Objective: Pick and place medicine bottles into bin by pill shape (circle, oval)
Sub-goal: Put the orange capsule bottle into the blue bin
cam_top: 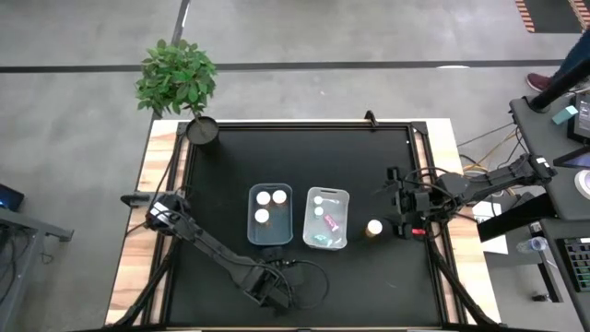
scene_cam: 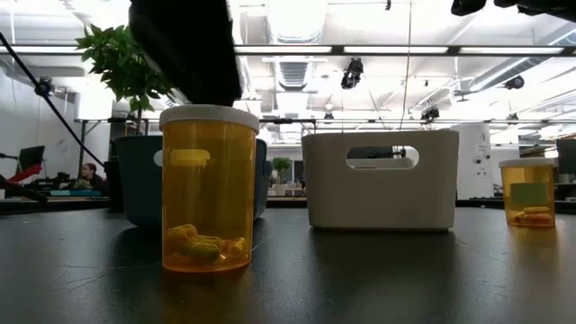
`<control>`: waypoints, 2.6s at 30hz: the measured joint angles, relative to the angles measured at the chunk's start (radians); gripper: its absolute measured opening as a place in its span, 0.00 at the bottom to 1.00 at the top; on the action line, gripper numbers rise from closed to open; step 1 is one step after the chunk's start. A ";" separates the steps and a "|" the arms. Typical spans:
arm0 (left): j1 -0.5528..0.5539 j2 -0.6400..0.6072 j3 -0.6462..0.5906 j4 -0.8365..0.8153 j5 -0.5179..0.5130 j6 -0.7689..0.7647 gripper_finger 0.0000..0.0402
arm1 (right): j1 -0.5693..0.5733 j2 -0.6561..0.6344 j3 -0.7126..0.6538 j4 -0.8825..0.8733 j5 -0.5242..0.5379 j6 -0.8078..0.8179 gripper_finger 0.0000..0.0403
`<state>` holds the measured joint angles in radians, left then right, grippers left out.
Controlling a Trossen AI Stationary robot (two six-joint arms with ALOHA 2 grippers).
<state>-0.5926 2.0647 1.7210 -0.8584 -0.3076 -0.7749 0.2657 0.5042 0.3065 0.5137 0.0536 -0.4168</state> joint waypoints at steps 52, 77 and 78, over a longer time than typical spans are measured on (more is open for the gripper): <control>0.268 -0.289 -0.128 -0.166 -0.143 -0.032 0.50 | 0.000 0.003 0.000 -0.098 0.000 0.223 0.57; 0.371 -0.284 -0.341 -0.038 -0.083 -0.049 0.51 | 0.000 0.003 0.000 -0.114 0.000 0.230 0.57; 0.371 -0.284 -0.341 -0.039 -0.083 -0.049 0.51 | 0.000 0.003 0.000 -0.114 0.000 0.230 0.57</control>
<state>-0.2218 1.7805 1.3796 -0.8974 -0.3908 -0.8234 0.2657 0.5072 0.3069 0.3996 0.0539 -0.1864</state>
